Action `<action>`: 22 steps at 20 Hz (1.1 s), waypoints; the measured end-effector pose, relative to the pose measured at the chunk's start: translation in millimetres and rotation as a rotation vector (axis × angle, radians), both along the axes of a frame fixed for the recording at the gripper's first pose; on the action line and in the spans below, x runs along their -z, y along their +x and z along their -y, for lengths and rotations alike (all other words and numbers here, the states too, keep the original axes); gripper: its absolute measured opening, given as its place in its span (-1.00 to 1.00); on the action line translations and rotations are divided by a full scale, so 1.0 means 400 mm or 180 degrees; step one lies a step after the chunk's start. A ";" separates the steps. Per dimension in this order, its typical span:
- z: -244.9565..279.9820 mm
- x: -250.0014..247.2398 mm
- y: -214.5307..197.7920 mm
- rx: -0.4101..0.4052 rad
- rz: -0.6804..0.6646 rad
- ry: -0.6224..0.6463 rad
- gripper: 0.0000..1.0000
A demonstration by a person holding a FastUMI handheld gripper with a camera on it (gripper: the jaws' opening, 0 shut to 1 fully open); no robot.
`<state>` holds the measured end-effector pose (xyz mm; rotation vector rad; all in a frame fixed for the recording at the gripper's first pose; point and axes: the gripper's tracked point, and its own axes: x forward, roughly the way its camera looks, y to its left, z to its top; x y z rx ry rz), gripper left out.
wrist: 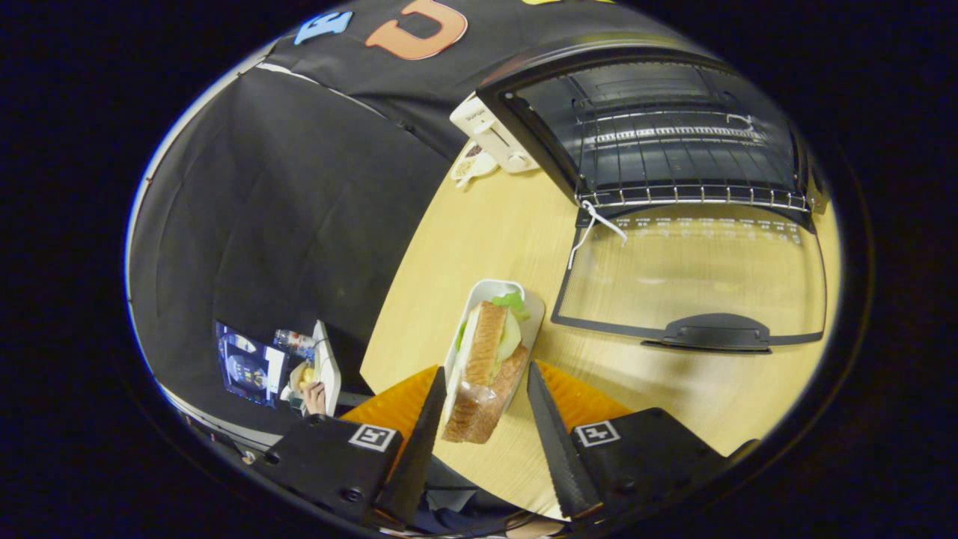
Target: Open the toaster oven, put the food inside, and close the toaster oven door.
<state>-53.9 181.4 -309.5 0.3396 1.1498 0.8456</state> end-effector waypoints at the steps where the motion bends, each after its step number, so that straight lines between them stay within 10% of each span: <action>1: -0.001 0.003 0.002 0.0059 -0.0017 0.0020 0.32; 5: -0.004 -0.018 -0.004 0.0227 -0.0046 0.0125 -0.14; 17: 0.016 -0.117 -0.023 0.0573 -0.0104 0.1180 -0.32; 22: 0.078 -0.131 0.066 0.1211 -0.0039 0.1786 -0.41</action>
